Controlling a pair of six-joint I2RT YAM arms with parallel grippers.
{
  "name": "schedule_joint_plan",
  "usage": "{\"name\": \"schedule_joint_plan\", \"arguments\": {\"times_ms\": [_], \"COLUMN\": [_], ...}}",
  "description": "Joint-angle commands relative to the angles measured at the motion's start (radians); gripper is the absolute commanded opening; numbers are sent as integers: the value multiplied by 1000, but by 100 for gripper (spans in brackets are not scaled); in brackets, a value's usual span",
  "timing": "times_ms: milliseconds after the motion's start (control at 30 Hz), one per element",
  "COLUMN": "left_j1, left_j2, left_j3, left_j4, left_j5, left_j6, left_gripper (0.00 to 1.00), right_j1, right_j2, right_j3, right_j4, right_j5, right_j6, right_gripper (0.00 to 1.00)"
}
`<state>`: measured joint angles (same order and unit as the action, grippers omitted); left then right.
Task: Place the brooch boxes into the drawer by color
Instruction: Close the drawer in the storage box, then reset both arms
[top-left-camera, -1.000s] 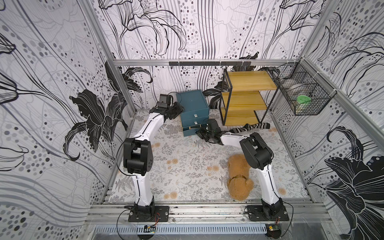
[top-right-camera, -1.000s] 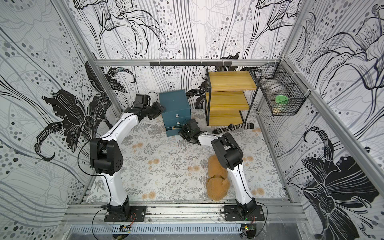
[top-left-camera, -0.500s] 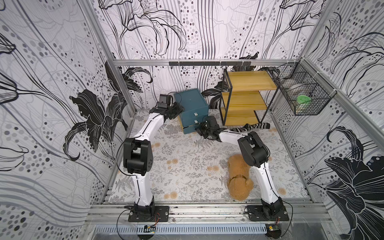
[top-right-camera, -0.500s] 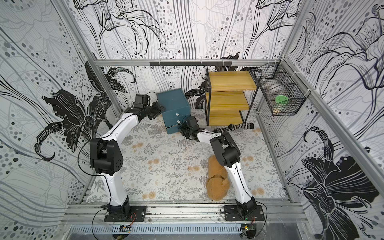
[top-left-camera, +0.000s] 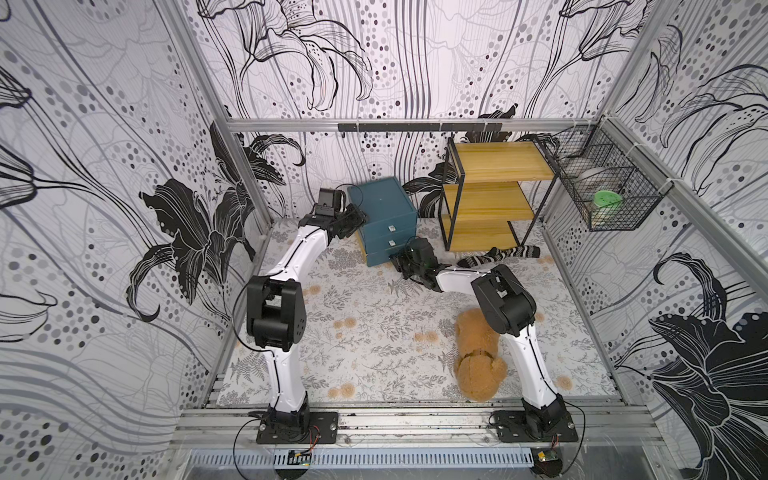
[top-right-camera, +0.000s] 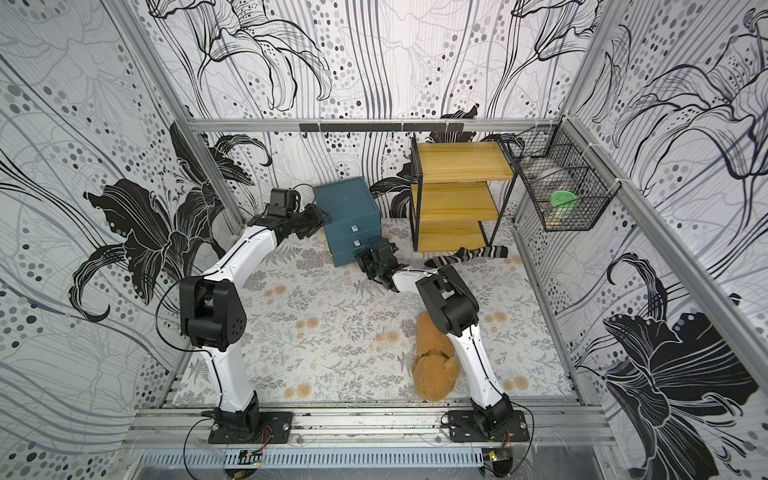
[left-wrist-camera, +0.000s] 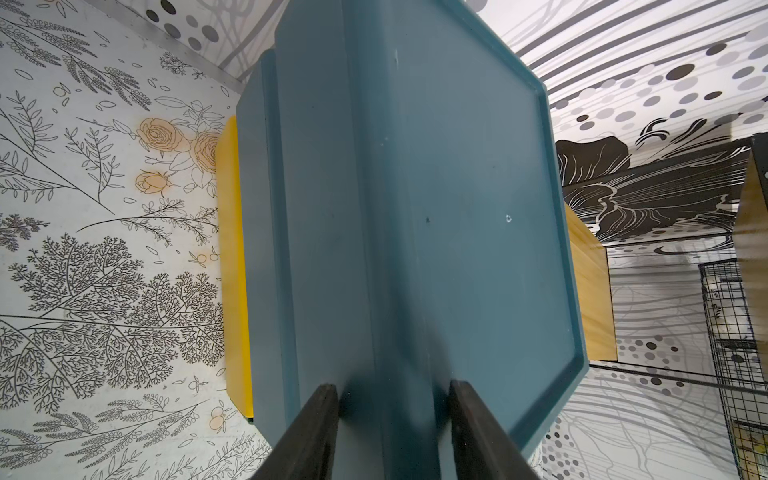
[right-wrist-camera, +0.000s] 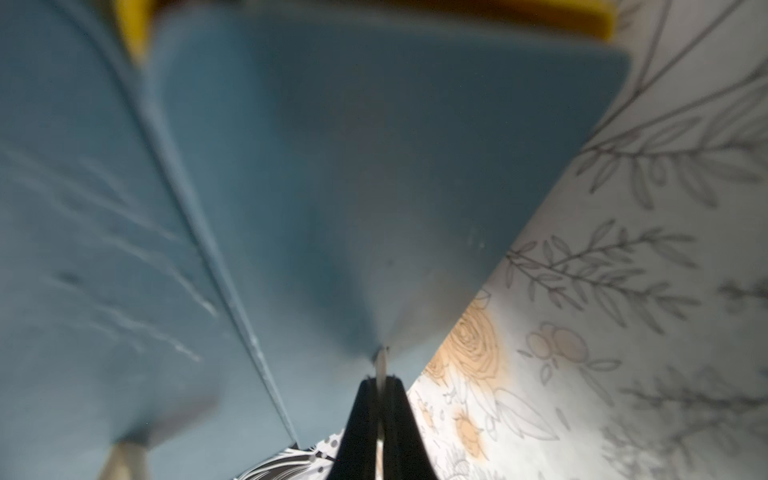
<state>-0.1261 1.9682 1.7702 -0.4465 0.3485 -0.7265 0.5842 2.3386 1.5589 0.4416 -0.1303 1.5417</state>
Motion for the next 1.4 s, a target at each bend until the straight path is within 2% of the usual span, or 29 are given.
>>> {"name": "schedule_joint_plan", "arguments": {"times_ms": [0, 133, 333, 400, 533, 700, 733, 767, 800, 833, 1033, 1167, 1233, 1333, 1367], "left_j1": [-3, -3, -4, -4, -3, -9, -8, -11, -13, -16, -39, -64, -117, -214, -234], "left_j2": [15, 16, 1, -15, -79, -246, -282, -325, -368, -403, -651, -791, -853, -915, -929], "left_j3": [-35, -40, -26, -16, -18, -109, -138, -173, -208, -237, -453, -599, -667, -770, -808], "left_j4": [-70, -70, -72, -75, -73, -33, -21, -5, 8, 16, 53, 56, 53, 19, 14], "left_j5": [7, 9, -2, -16, -77, -201, -221, -241, -262, -281, -447, -571, -717, -1074, -1160], "left_j6": [27, 26, 18, 13, -1, -31, -37, -45, -49, -50, -12, 54, 101, 77, 69], "left_gripper": [47, 47, 48, 51, 57, 69, 71, 75, 79, 99, 97, 97, 97, 97, 97], "right_j1": [9, 12, 26, 29, 32, 33, 31, 28, 25, 16, -76, -93, -92, -94, -93], "right_j2": [1, 2, -66, -121, -238, -426, -462, -506, -544, -588, -872, -1034, -1089, -1160, -1192], "right_j3": [-18, -21, -72, -87, -94, -84, -90, -108, -125, -145, -307, -346, -354, -402, -445], "right_j4": [98, 110, 90, 18, -164, -422, -459, -478, -492, -512, -658, -769, -839, -928, -928], "right_j5": [40, 36, 60, 75, 111, 196, 212, 224, 234, 240, 325, 457, 557, 766, 842], "right_j6": [64, 78, 68, 19, -100, -342, -379, -426, -466, -507, -690, -866, -912, -932, -942], "right_gripper": [3, 9, 34, 44, 57, 77, 83, 97, 96, 96, 96, 96, 96, 96, 96]}}
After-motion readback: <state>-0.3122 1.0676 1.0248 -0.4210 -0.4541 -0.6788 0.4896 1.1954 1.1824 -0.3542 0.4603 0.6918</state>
